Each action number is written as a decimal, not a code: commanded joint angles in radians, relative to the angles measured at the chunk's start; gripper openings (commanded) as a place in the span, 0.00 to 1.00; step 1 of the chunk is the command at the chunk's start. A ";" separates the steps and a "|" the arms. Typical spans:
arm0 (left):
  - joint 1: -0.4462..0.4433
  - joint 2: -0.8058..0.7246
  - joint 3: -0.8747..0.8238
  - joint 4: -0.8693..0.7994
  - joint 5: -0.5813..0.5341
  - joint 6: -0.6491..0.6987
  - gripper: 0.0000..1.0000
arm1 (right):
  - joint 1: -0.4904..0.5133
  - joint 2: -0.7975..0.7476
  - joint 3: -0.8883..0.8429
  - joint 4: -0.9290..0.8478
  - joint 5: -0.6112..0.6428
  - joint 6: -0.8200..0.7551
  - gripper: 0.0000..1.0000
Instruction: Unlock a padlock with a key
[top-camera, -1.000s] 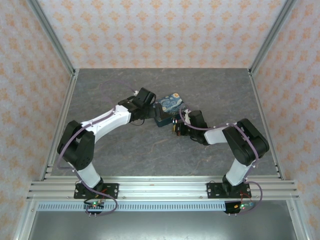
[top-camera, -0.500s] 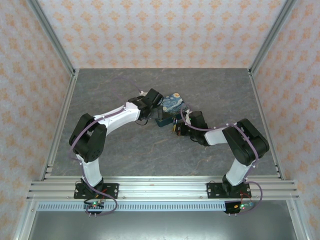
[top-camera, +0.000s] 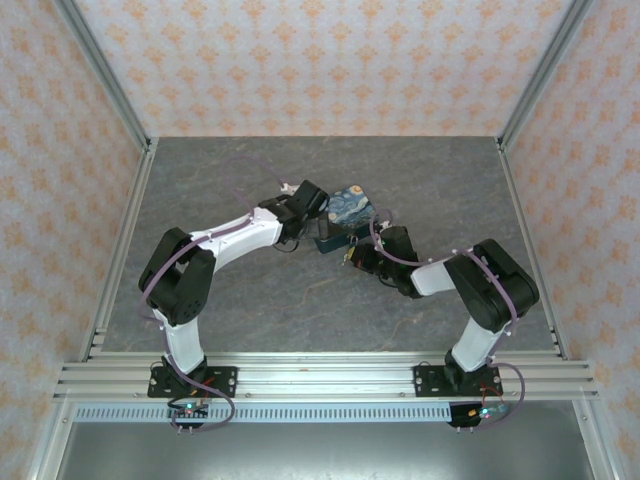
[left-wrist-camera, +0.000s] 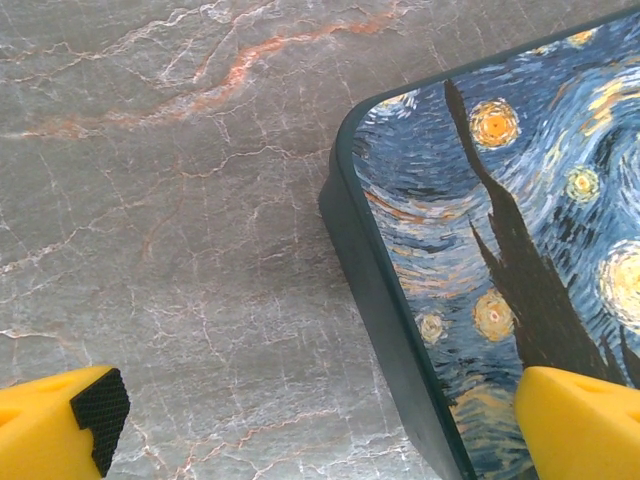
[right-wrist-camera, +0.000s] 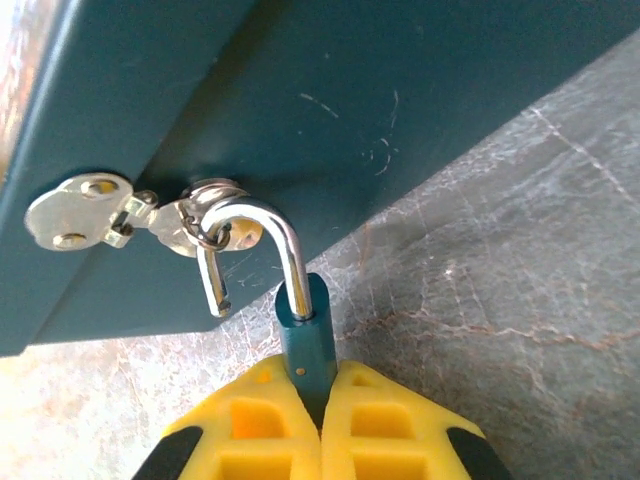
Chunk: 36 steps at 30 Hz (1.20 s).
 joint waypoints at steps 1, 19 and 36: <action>-0.002 0.032 -0.047 -0.070 -0.012 -0.007 1.00 | 0.007 0.002 -0.018 0.055 0.071 0.119 0.00; -0.007 0.033 -0.091 -0.031 0.017 -0.014 0.99 | 0.032 0.078 -0.044 0.261 0.142 0.267 0.00; -0.007 0.051 -0.109 -0.018 0.041 0.003 0.96 | -0.026 0.124 0.009 0.319 0.133 0.277 0.00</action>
